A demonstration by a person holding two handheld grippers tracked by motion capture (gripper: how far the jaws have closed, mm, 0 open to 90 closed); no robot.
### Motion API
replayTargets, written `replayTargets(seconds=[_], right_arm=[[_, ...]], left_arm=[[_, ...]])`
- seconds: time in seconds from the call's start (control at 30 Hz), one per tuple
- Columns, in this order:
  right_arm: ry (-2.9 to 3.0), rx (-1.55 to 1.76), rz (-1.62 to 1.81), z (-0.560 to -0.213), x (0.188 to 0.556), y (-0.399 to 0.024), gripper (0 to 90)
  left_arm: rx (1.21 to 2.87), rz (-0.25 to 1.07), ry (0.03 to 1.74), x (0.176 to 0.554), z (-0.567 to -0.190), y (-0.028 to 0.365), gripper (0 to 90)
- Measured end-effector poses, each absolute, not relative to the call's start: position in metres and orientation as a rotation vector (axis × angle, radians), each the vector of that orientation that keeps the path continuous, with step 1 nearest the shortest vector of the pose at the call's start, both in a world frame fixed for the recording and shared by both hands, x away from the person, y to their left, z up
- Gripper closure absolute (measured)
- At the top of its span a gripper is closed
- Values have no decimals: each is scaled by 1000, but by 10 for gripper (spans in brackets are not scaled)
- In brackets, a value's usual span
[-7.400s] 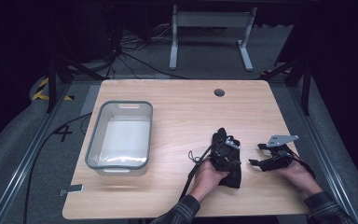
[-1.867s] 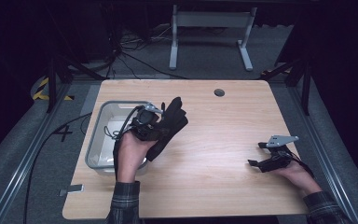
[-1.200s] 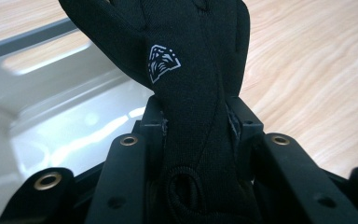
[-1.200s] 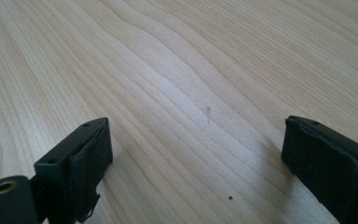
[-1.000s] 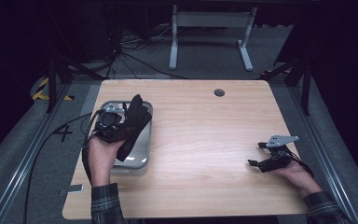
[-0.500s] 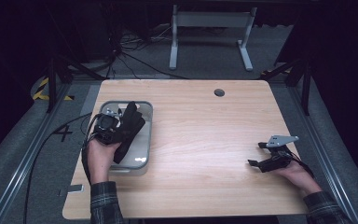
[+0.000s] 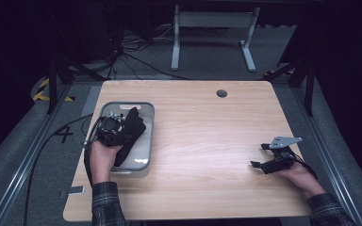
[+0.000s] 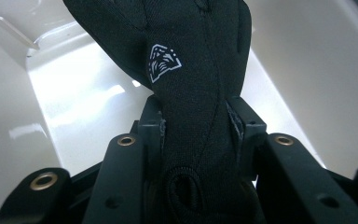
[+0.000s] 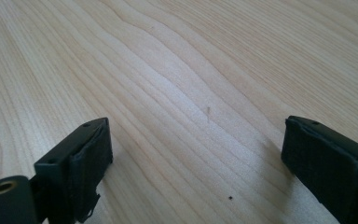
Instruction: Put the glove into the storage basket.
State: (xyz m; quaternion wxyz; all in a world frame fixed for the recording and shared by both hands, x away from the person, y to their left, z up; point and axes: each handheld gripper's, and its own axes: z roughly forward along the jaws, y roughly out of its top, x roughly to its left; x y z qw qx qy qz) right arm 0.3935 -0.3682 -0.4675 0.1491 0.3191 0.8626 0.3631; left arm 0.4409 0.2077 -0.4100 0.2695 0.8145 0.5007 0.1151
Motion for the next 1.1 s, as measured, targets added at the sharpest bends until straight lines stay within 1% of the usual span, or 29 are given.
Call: replayTargets(seconds=[0.1, 0.2, 0.27, 0.3, 0.4, 0.5, 0.53, 0.63, 0.67, 0.73, 0.8, 0.9, 1.1], right_arm=[[2479, 918, 1044, -468, 393, -368, 93], [2479, 918, 1044, -468, 393, -368, 93], [2479, 918, 1044, -468, 393, -368, 93], [2479, 918, 1044, -468, 393, -368, 93], [2479, 918, 1044, -468, 393, -368, 93], [2479, 918, 1044, -468, 393, -368, 93], [2479, 918, 1044, -468, 393, -368, 93], [2479, 918, 1044, -468, 393, -368, 93], [2479, 918, 1044, -468, 393, -368, 93], [2479, 918, 1044, -468, 393, -368, 93], [2479, 918, 1044, -468, 393, -368, 93], [2479, 918, 1044, -468, 393, -368, 93], [2479, 917, 1044, -468, 393, -368, 93]], left_arm=[[2207, 305, 1359, 442, -413, 208, 638], [2227, 300, 1364, 444, -417, 208, 614], [2225, 307, 1379, 445, -418, 208, 568], [2223, 318, 1383, 445, -418, 208, 526], [2218, 355, 1391, 444, -418, 209, 438], [2196, 376, 1390, 443, -416, 212, 386], [2190, 382, 1392, 442, -416, 212, 353], [2180, 393, 1388, 441, -414, 213, 303], [2165, 399, 1383, 440, -413, 214, 303], [2137, 426, 1374, 438, -408, 215, 257], [2119, 434, 1364, 436, -405, 216, 232], [2106, 428, 1342, 435, -400, 214, 219], [2084, 380, 1296, 434, -394, 204, 167]])
